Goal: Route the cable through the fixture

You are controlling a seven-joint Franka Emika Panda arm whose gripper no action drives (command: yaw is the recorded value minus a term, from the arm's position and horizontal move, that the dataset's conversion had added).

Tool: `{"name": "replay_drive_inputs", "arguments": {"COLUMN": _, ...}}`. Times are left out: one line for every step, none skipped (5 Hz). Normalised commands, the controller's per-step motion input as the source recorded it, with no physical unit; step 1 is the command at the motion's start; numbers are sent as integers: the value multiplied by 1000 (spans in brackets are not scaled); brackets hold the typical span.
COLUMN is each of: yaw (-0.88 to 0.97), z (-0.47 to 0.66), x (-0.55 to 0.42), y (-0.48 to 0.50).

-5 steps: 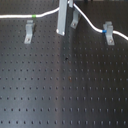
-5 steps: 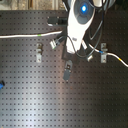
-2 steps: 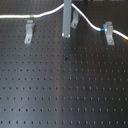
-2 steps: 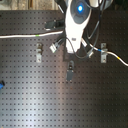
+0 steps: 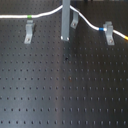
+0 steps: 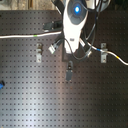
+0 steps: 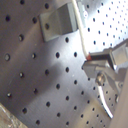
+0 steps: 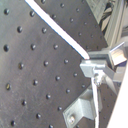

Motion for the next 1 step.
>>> {"name": "replay_drive_inputs", "arguments": {"yaw": -86, "z": 483, "x": -54, "y": 28}}
